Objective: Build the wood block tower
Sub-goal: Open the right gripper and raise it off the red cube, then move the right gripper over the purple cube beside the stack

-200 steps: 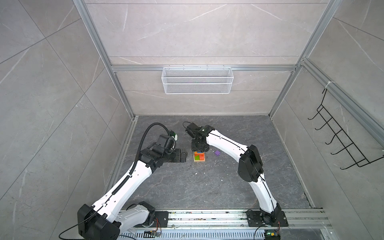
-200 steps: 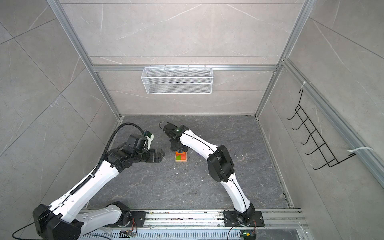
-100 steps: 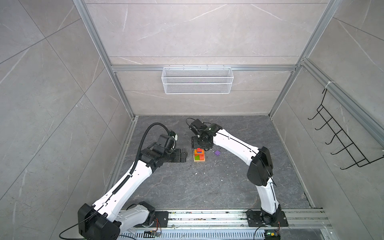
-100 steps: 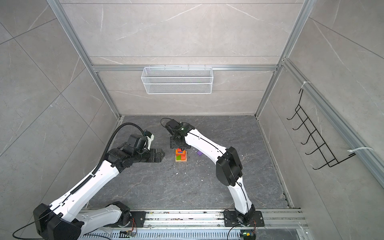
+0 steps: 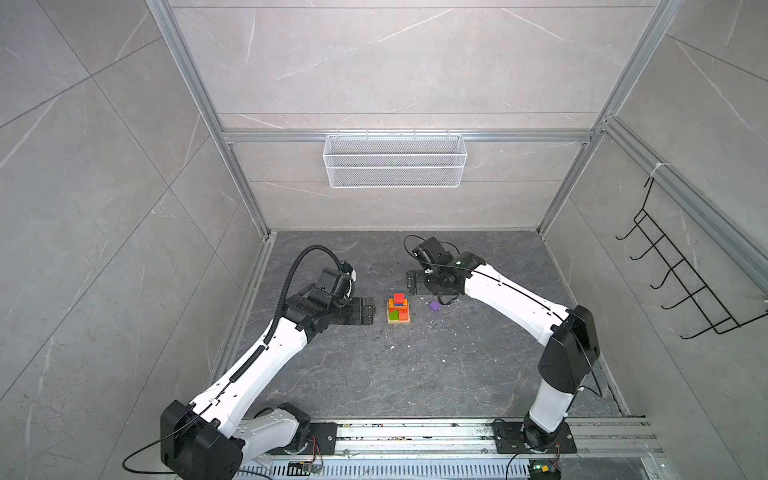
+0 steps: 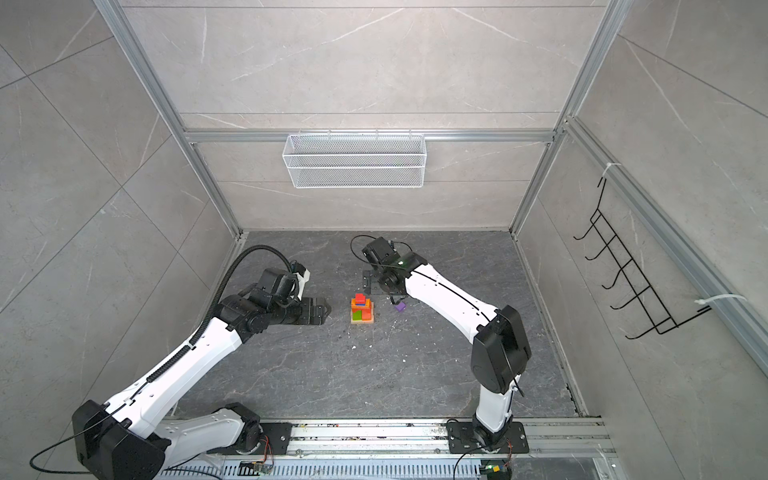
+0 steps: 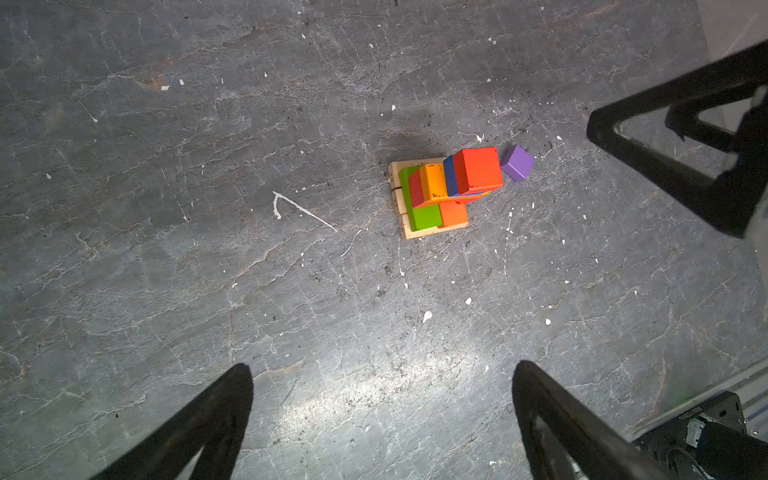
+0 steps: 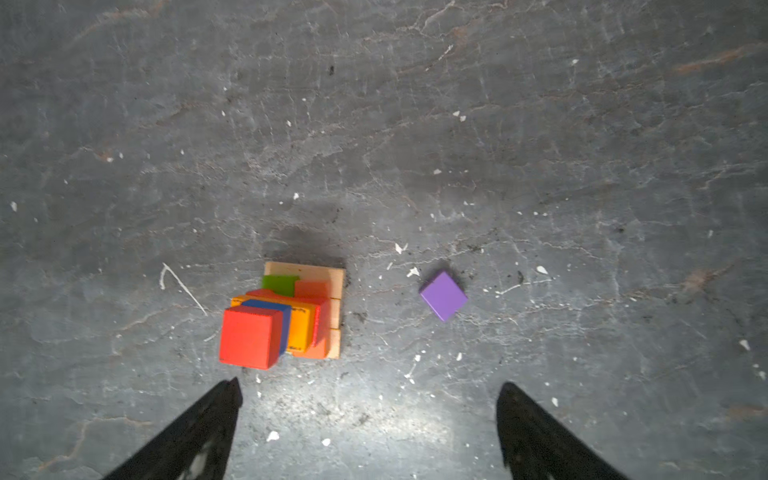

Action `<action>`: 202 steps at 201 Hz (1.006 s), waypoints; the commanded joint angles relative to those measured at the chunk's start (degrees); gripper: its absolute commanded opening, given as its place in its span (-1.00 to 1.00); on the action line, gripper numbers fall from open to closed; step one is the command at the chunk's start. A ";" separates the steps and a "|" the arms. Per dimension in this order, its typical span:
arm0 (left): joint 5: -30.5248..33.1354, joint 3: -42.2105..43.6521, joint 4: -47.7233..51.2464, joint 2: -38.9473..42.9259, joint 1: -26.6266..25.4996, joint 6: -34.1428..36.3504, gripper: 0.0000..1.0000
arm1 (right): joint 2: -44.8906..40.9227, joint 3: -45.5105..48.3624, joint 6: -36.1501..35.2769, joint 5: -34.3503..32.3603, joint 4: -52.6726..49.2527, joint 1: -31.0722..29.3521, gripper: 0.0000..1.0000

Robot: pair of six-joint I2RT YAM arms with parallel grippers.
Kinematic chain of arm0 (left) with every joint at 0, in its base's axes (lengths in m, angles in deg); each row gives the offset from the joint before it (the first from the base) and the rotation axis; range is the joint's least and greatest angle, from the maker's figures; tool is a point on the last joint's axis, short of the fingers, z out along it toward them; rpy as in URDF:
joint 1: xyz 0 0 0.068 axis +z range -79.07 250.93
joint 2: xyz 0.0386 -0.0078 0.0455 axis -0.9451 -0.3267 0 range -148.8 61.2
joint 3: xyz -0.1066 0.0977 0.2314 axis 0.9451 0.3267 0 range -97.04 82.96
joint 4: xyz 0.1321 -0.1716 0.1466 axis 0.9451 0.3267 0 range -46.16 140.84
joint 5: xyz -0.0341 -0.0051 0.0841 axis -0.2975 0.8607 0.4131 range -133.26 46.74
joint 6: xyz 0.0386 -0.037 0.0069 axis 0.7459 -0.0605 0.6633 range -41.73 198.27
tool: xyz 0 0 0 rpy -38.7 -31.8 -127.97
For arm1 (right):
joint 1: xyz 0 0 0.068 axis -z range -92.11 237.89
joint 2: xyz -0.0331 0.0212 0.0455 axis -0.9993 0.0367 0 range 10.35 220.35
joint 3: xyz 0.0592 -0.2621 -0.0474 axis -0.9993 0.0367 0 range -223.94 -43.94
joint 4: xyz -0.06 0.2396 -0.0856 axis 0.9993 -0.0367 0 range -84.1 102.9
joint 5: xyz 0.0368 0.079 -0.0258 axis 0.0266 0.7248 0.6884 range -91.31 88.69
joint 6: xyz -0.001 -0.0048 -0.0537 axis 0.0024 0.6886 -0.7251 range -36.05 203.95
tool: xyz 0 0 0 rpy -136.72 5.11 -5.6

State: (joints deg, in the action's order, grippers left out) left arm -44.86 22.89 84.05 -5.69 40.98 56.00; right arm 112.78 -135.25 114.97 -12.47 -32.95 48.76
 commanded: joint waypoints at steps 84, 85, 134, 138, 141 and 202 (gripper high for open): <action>-0.86 -3.30 -0.87 -2.54 0.15 0.39 0.99 | -3.87 11.98 -11.27 8.55 5.37 9.85 0.91; -0.86 -3.34 -0.90 -2.54 0.11 0.38 0.99 | -3.71 11.96 -11.39 8.49 5.31 9.86 0.91; -0.87 -3.08 -0.95 -2.62 0.08 0.03 0.99 | -0.54 12.74 -11.58 9.04 7.55 10.46 0.94; -0.86 -3.03 -0.92 -2.61 0.12 0.05 0.99 | -0.01 12.56 -10.90 9.16 7.53 10.48 0.94; -0.86 -3.04 -0.91 -2.56 0.08 0.03 0.99 | 0.28 12.51 -10.36 9.30 7.52 10.44 0.95; -1.38 -2.94 -1.08 -2.99 0.08 -0.22 0.99 | 4.81 13.72 5.68 12.21 10.49 10.46 0.79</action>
State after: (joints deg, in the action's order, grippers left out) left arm -45.17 21.89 84.05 -8.51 40.98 55.96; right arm 115.73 -122.49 112.02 -1.92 -24.66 59.05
